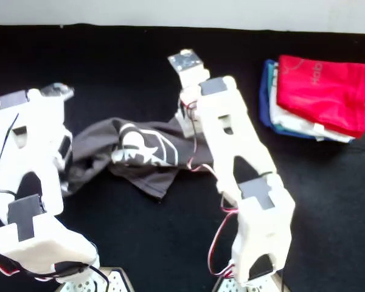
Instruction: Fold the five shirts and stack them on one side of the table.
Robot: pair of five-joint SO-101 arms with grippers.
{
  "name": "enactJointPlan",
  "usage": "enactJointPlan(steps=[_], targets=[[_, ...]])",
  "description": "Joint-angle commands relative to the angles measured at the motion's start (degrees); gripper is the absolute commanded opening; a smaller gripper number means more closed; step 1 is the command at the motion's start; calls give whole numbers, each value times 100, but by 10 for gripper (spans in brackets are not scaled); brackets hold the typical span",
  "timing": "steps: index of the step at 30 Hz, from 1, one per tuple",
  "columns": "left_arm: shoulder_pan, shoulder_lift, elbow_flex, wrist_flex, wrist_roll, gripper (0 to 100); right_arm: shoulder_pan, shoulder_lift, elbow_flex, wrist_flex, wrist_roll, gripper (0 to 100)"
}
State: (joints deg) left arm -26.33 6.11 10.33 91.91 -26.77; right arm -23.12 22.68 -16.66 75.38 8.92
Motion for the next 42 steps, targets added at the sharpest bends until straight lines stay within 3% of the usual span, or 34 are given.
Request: enactJointPlan(steps=[1,8,14,17,20,30,35,42], targets=[[-163,-92,400,325,-281,8,-215,136,-725,-101,-114,239],[-1297,-101,655,343,-1090,8,-611,1226,-1578,-31,-105,238],[-2290,-92,4,316,-1846,8,-787,1745,-1877,971,-79,234],[-2457,-48,-321,316,-1899,8,-848,1789,-1938,1376,-35,134],[-2396,-48,-391,316,-1890,8,-857,1789,-1895,1464,246,0],[-1490,-101,-725,369,-1714,8,-813,892,-2484,2237,281,6],[-1341,-101,-2018,545,-826,8,-769,-189,-2826,2501,281,6],[-1121,-251,-4286,914,-167,8,-418,-1349,-2879,2237,299,6]])
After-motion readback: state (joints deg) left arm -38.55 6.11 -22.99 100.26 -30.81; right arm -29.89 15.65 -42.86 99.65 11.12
